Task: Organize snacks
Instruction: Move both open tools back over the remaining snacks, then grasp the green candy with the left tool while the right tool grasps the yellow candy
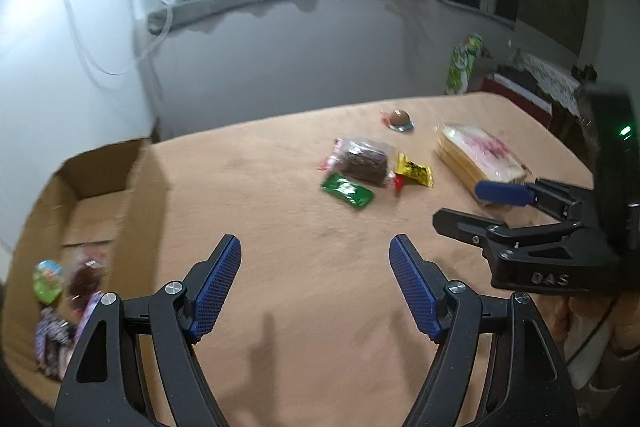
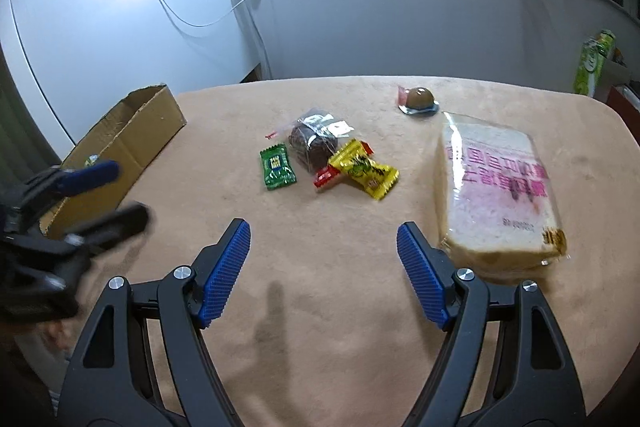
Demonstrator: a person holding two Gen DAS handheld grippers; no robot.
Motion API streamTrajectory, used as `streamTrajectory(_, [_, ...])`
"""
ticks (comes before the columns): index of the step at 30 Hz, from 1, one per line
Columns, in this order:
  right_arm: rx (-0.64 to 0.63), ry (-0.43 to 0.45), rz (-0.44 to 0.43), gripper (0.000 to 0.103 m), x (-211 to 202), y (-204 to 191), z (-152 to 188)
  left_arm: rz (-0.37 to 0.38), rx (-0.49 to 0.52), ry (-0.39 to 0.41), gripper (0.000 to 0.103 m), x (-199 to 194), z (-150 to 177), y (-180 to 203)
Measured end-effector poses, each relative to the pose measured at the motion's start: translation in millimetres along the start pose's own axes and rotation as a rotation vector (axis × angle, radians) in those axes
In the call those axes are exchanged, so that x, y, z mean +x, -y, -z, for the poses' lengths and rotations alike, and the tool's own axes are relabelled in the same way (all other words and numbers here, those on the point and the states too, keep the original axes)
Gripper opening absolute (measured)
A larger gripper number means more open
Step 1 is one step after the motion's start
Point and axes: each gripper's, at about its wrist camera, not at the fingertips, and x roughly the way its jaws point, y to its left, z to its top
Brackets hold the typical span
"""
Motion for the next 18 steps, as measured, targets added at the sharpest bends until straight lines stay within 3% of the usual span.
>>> streamTrajectory(14, [-0.109,-0.107,0.101,0.077,56,17,-40,0.086,-0.075,-0.135,0.077,82,-25,-8])
streamTrajectory(17, [-0.127,-0.120,0.071,0.066,59,18,-40,0.084,-0.070,-0.146,0.077,88,-25,-8])
streamTrajectory(18, [-0.130,-0.124,0.055,0.057,59,17,-40,0.083,-0.064,-0.145,0.077,88,-26,-6])
